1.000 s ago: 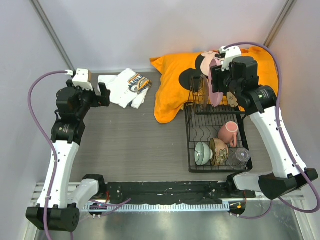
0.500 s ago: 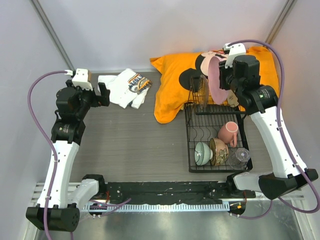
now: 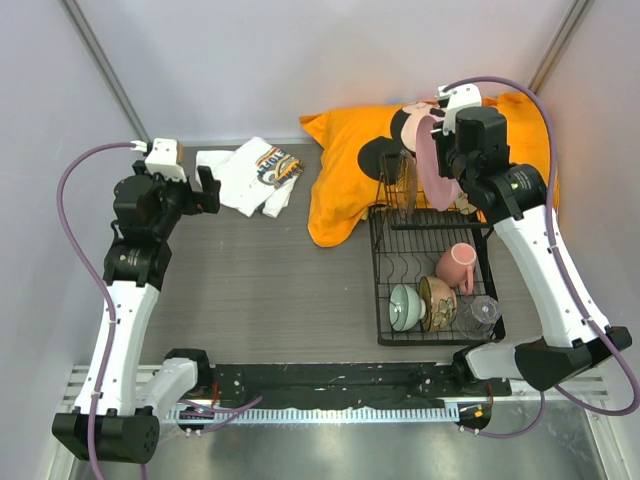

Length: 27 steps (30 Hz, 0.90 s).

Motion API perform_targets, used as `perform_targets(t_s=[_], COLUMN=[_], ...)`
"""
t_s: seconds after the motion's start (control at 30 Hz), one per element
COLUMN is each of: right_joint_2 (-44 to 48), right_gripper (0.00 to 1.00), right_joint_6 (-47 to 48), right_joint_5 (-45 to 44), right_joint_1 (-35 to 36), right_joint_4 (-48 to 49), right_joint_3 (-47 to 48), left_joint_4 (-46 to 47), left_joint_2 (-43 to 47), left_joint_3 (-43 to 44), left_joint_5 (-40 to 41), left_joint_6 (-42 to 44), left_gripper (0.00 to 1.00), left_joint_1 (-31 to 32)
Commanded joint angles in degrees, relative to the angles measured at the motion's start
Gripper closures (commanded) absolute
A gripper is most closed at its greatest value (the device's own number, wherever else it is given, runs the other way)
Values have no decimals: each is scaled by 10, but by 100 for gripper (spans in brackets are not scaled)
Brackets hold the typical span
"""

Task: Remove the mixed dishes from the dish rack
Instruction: Pick up the plate from the dish rack.

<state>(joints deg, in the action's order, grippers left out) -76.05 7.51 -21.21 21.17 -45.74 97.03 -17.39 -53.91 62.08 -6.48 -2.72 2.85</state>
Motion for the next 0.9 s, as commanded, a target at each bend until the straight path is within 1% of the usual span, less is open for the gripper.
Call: perform_targets(t_s=[0.0,0.17,0.27,0.5,0.8,0.87], right_joint_2=[0,-9,-14,-12,-3,1], right_gripper=[88,96,99,99,99,99], right_joint_6=[0,9,11,16,43,55], right_joint_5=[5,-13,-15,-22,-52,-74], right_joint_1=[12,12,12,12,12,12], right_joint_4=[19,12,5,-9,4,11], right_joint_3=[42,70,90,125,118,118], left_joint_4=[30,30,31,33,36,36], left_joint_2=[9,6,6,4,-1,-1], left_joint_3=[-1,2,1,3,5,7], left_joint_5=[2,0,-1,-14,-24,-26], left_joint_6=[1,1,1,4,3,3], left_gripper=[0,0,0,0,0,0], left_joint_1=[-2,-2,-2,-2,-2,-2])
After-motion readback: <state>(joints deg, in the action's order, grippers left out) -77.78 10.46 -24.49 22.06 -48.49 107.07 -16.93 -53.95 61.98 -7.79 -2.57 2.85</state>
